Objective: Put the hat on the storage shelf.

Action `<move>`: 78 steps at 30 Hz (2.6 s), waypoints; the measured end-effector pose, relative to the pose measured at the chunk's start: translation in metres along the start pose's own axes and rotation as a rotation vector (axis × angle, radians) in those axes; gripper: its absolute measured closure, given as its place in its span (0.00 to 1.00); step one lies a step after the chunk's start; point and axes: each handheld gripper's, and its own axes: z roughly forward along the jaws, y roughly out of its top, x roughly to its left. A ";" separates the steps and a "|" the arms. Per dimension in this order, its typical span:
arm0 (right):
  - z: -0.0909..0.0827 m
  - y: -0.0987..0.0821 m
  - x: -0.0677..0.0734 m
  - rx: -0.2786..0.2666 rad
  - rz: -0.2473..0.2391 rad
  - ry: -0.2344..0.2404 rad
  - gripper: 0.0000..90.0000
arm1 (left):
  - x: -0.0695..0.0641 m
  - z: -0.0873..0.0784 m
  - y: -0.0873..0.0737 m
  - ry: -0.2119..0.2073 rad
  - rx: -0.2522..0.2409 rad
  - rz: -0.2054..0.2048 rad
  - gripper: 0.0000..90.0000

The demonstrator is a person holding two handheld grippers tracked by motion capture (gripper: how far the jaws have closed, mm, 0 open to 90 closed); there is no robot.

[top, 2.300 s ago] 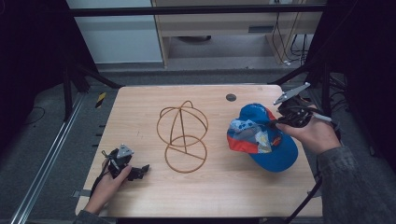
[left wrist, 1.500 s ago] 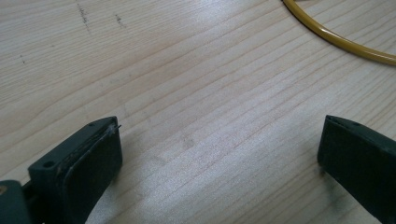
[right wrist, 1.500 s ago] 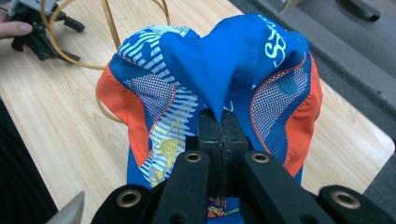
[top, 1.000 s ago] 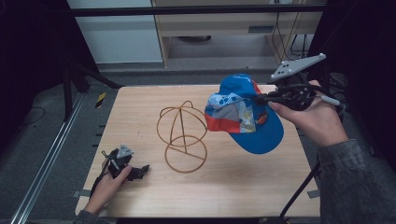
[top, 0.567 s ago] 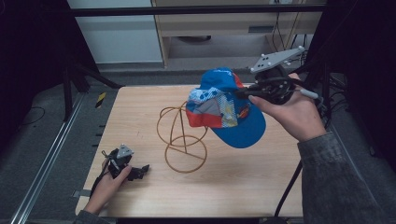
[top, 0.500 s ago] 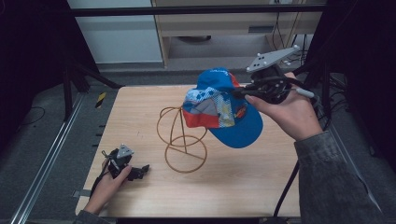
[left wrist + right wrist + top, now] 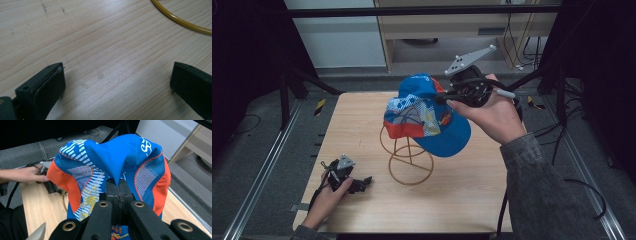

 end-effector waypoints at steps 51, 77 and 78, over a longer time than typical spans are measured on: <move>0.068 0.016 0.008 0.074 0.005 0.097 1.00 | 0.000 0.000 0.000 0.000 0.001 0.002 0.00; 0.097 0.014 0.018 0.141 -0.014 0.119 1.00 | 0.000 0.000 0.000 0.000 0.002 0.002 0.00; 0.099 0.014 0.017 0.145 -0.014 0.116 1.00 | 0.000 0.000 0.000 -0.001 0.002 0.002 0.00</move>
